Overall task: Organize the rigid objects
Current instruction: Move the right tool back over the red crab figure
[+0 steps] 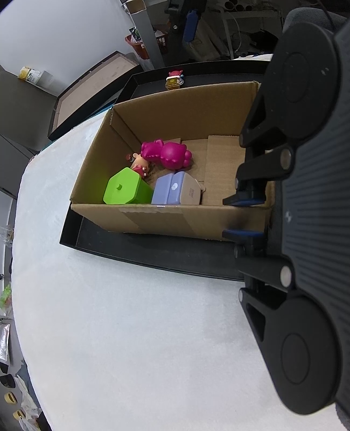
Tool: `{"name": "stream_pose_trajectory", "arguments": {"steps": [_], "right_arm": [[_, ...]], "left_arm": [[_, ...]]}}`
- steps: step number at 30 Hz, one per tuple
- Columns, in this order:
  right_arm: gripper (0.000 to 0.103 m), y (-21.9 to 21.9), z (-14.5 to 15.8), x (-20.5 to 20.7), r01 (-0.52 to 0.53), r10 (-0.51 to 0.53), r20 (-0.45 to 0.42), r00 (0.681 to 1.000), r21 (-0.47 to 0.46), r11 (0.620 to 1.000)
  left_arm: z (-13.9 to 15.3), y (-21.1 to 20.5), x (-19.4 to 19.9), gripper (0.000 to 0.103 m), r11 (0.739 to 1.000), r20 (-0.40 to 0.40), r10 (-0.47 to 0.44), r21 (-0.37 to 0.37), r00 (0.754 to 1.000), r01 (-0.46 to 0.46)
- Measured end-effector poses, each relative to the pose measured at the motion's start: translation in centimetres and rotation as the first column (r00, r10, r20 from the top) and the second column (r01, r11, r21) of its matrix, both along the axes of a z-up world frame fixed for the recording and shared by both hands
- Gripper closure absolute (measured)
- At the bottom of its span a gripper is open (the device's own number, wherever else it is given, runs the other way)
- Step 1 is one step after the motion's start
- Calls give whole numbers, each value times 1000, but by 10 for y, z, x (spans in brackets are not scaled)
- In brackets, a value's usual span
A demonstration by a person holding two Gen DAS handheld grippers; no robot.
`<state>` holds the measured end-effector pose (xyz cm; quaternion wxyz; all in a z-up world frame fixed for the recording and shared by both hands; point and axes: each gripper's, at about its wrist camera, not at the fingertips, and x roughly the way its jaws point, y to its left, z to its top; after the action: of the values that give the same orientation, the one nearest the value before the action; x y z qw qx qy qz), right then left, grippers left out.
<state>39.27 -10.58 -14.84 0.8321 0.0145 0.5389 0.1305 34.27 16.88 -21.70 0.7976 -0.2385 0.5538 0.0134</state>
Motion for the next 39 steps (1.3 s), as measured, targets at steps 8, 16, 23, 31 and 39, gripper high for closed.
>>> {"name": "stream_pose_trajectory", "arguments": {"steps": [8, 16, 23, 31, 39], "right_arm": [[31, -15, -13, 25, 53, -54, -13, 998, -42, 998], [31, -26, -39, 56, 79, -85, -46, 995, -114, 990], [30, -40, -62, 83, 79, -95, -112, 989, -139, 987], [28, -45, -75, 96, 33, -51, -158, 986, -120, 992], [28, -40, -72, 100, -13, -4, -156, 988, -107, 994]], "left_arm": [[-1, 0, 0, 87, 1000, 0, 3, -2, 1000, -3], [-2, 2, 2, 86, 1000, -2, 7, -9, 1000, -7], [-3, 2, 3, 86, 1000, -5, 10, -10, 1000, -10], [-5, 1, 5, 86, 1000, -13, 15, -6, 1000, -15], [-6, 1, 5, 86, 1000, -15, 15, -2, 1000, -15]]}}
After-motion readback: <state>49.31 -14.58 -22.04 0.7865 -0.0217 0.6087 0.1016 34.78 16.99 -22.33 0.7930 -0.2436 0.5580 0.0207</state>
